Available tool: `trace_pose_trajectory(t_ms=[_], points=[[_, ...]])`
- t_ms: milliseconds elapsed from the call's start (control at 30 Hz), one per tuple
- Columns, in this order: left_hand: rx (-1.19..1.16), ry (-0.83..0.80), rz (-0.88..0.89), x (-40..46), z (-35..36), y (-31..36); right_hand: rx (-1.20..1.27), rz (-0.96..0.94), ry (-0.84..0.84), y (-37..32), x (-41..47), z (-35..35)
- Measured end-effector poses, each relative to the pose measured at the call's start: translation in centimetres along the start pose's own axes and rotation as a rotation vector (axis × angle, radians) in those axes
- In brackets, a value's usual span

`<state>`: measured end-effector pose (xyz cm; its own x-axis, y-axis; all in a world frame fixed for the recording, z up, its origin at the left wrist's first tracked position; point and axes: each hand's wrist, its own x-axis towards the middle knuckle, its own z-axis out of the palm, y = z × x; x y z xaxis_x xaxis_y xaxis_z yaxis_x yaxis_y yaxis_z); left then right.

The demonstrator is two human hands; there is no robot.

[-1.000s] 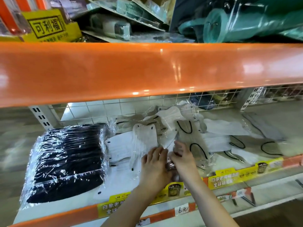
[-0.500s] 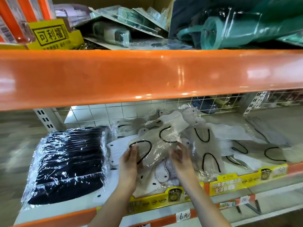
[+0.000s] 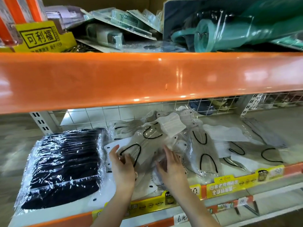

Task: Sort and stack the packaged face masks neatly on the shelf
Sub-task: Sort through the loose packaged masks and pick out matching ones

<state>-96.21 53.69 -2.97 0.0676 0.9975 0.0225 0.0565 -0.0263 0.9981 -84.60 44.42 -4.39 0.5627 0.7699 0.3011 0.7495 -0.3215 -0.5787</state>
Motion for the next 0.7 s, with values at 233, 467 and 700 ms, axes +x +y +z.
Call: trace_pose_trajectory(t_ms=[233, 467, 700], points=[[0.430, -0.111, 0.267, 0.4, 0.0, -0.3, -0.426, 0.134, 0.064, 0.0, -0.6, -0.2], [0.704, -0.541, 0.841, -2.0, 1.9, -2.1, -0.477, 0.347, 0.004, 0.9, -0.3, -0.5], [0.797, -0.678, 0.768, -1.9, 3.2, -3.2, -0.039, 0.496, 0.006, 1.6, 1.9, -2.2]])
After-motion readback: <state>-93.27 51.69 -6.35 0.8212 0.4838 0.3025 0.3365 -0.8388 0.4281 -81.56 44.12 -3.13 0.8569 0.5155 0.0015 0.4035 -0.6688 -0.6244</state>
